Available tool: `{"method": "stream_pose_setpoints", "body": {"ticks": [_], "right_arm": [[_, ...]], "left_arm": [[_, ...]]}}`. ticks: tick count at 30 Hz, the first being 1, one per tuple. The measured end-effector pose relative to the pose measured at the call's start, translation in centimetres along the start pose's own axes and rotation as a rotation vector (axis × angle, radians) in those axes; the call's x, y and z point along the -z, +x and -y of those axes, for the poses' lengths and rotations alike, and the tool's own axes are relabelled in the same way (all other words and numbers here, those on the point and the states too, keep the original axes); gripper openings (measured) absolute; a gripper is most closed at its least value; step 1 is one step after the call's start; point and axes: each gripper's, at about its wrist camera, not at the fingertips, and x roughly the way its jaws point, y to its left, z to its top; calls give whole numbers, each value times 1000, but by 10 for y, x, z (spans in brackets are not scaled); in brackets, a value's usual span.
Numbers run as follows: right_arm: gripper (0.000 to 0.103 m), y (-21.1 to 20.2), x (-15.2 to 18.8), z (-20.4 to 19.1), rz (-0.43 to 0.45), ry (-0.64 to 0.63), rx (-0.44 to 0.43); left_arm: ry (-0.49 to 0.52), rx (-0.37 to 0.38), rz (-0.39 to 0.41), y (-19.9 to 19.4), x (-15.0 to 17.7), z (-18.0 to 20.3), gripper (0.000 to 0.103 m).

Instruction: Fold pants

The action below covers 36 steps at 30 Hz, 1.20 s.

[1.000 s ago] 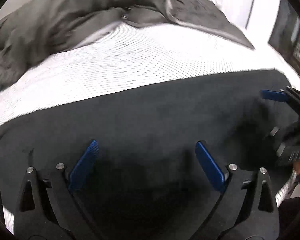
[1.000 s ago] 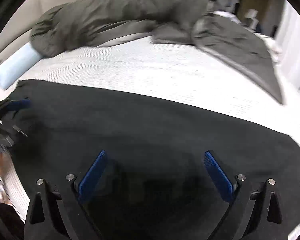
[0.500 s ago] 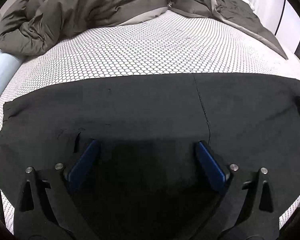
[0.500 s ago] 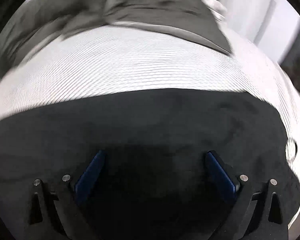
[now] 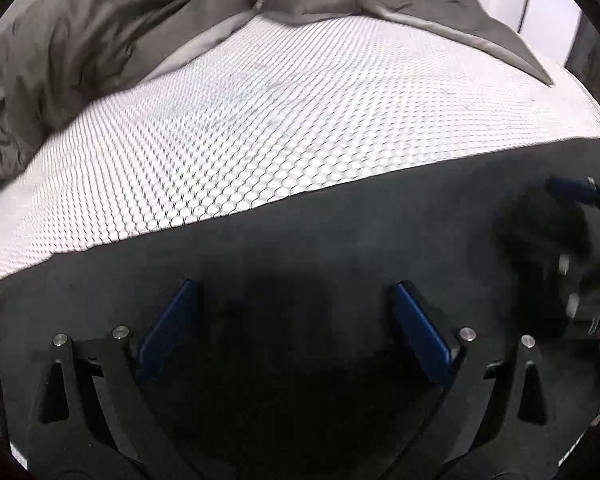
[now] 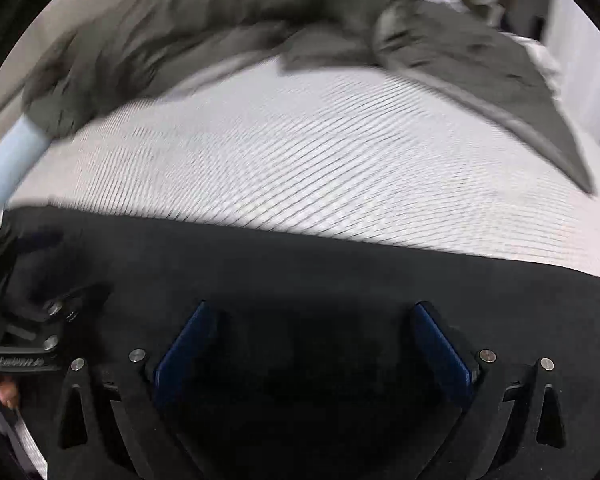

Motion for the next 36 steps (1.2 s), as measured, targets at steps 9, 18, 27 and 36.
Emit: {"method": "stream_pose_setpoints", "body": {"ticks": [9, 18, 27, 36], "right_arm": [[101, -4, 15, 83, -14, 144, 338], [101, -39, -5, 34, 108, 158, 133], [101, 11, -5, -29, -25, 19, 58], [101, -20, 32, 71, -51, 172, 226]], "left_arm": [[-175, -115, 21, -5, 7, -83, 98], [-169, 12, 72, -18, -14, -56, 98], [-110, -77, 25, -6, -15, -52, 98], [-284, -185, 52, -24, 9, -148, 97]]}}
